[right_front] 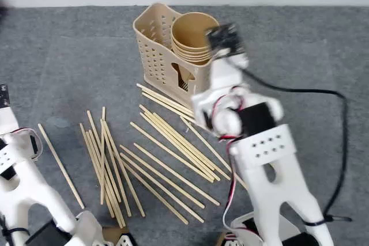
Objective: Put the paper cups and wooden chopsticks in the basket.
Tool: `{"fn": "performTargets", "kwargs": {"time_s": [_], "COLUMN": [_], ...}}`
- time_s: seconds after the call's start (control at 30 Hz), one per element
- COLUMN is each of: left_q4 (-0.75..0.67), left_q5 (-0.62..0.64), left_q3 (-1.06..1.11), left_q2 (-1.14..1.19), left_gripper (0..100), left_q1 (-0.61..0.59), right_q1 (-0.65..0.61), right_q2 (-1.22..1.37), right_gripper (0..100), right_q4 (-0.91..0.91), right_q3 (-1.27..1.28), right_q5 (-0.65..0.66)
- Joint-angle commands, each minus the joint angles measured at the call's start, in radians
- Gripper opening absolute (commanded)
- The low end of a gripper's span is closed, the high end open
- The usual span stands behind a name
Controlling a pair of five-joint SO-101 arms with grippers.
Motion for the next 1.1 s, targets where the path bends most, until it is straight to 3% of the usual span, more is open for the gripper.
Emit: {"fn": "performTargets", "kwargs": {"time_s": [0.0, 0.17, 0.3, 0.7, 1.07], "left_q4": [-0.015, -0.020, -0.020, -0.018, -0.018], "left_q5": [0.006, 0.006, 0.006, 0.006, 0.006], "left_q3": [0.004, 0.021, 0.021, 0.021, 0.021], "left_q2": [-0.029, -0.028, -0.028, -0.028, -0.028], "left_gripper": [7, 7, 7, 7, 7], "left_q1": [0.006, 0.008, 0.008, 0.008, 0.008], "right_q1": [-0.051, -0.058, -0.058, -0.059, 0.008], "right_q2": [-0.027, -0.027, -0.027, 0.134, 0.435], "right_gripper": [6.9, 1.2, 0.8, 0.8, 0.8], "right_q4": [-0.171, -0.542, -0.693, -0.911, -0.918], "right_q3": [0.114, 0.351, 0.459, 0.459, 0.247], "right_q5": [-0.061, -0.100, -0.101, -0.103, -0.098]}}
